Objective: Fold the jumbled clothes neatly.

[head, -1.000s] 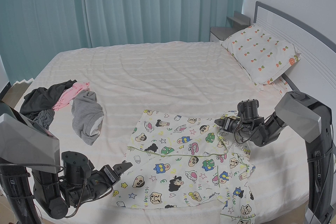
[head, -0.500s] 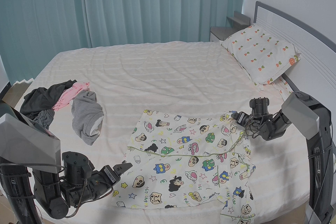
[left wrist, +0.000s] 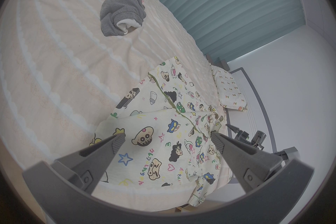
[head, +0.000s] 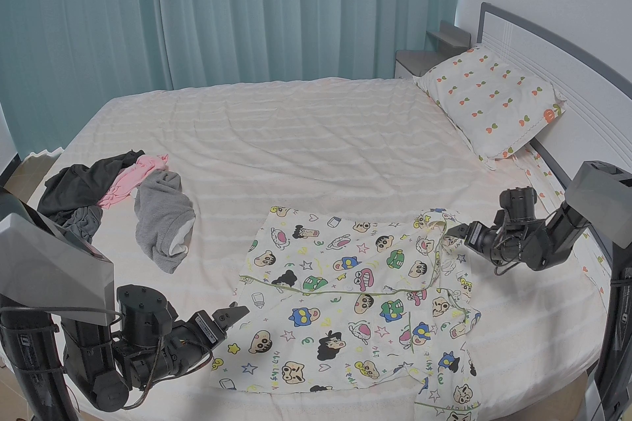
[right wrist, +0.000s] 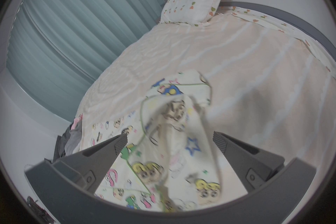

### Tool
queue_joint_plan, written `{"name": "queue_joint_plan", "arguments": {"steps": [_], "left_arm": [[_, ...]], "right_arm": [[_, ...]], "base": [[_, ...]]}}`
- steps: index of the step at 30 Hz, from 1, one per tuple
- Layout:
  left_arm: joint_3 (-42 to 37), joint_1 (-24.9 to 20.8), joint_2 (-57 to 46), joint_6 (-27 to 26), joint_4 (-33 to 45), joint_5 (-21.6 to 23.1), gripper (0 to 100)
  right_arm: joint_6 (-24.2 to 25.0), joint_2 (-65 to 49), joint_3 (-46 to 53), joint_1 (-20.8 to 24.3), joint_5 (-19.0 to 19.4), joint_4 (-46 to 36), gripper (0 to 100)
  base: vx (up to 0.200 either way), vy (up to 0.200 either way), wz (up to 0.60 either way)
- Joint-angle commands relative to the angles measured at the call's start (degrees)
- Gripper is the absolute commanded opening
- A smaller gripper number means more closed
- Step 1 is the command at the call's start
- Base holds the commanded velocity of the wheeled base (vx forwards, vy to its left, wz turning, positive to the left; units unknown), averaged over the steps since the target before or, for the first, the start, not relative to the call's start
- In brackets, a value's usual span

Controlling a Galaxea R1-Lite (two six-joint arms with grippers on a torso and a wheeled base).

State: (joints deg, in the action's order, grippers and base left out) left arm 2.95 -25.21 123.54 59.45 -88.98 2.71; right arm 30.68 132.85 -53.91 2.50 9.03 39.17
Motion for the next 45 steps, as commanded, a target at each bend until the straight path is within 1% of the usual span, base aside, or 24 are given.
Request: {"name": "queue_joint_plan", "arguments": {"steps": [1, 2, 3, 4, 6, 16, 20, 21, 24, 27, 28, 30, 36, 40, 44, 45], "left_arm": [[0.04, -0.01, 0.03, 0.75, -1.02, 0.02, 100], [0.04, -0.01, 0.03, 1.02, -1.02, -0.07, 100], [0.04, -0.01, 0.03, 1.02, -1.02, -0.07, 100], [0.04, -0.1, 0.03, 1.28, -1.02, 0.02, 100], [0.04, -0.19, -0.05, 1.45, -1.02, -0.07, 100], [0.04, -0.1, -0.05, 1.63, -1.02, -0.07, 100], [0.04, -0.1, 0.03, 1.54, -1.02, 0.02, 100], [0.04, -0.1, 0.12, 1.54, -1.02, 0.02, 100], [0.04, -0.1, 0.12, 1.54, -1.02, 0.02, 100], [0.04, -0.1, 0.21, 1.54, -1.02, 0.02, 100], [0.04, -0.1, 0.21, 1.54, -1.02, 0.02, 100], [0.04, -0.1, 0.21, 1.54, -1.02, 0.02, 100], [-0.05, -0.1, 0.21, 1.54, -1.02, -0.25, 100], [-0.05, -0.28, 0.21, 1.45, -1.02, -0.51, 100], [-0.05, -1.16, 0.21, 1.45, -1.02, -1.21, 100], [-0.05, -1.16, 0.21, 1.45, -1.02, -1.3, 100]], "right_arm": [[-7.57, -0.4, 8.38, -3.55, 3.8, 4.16, 100], [-9.77, 0.56, 9.35, -4.08, 3.97, 5.39, 100], [-9.77, 0.56, 9.35, -4.08, 3.97, 5.39, 100], [-12.67, 2.06, 10.23, -4.43, 3.97, 7.06, 100], [-14.25, 3.64, 10.31, -4.43, 4.06, 8.56, 100], [-14.25, 9.0, 4.16, -2.24, 4.41, 8.82, 100], [-14.16, 9.79, 2.31, -1.44, 5.64, 8.56, 100], [-14.07, 9.97, 1.88, -1.27, 5.64, 8.56, 0], [-13.37, 10.06, 1.26, -1.09, 5.73, 8.56, 0], [-10.21, 9.35, 1.52, -1.27, 6.17, 8.64, 0], [-10.21, 9.35, 1.52, -1.27, 6.17, 8.64, 0], [-8.62, 8.21, 2.4, -1.97, 6.96, 8.56, 0], [-8.62, 5.22, 6.45, -5.75, 7.4, 8.82, 0], [-9.94, 3.64, 9.43, -8.83, 6.96, 8.64, 0], [-14.86, 3.64, 11.98, -11.9, 6.52, 9.0, 0], [-15.39, 3.73, 12.07, -12.34, 6.35, 9.0, 0]], "base": [[0.0, 0.0, 0.0], [0.0, 0.0, 0.0], [0.0, 0.0, 0.0], [0.0, 0.0, 0.0], [0.0, 0.0, 0.0], [0.0, 0.0, 0.0], [0.0, 0.0, 0.0], [0.0, 0.0, 0.0], [0.0, 0.0, 0.0], [0.0, 0.0, 0.0], [0.0, 0.0, 0.0], [0.0, 0.0, 0.0], [0.0, 0.0, 0.0], [0.0, 0.0, 0.0], [0.0, 0.0, 0.0], [0.0, 0.0, 0.0]]}}
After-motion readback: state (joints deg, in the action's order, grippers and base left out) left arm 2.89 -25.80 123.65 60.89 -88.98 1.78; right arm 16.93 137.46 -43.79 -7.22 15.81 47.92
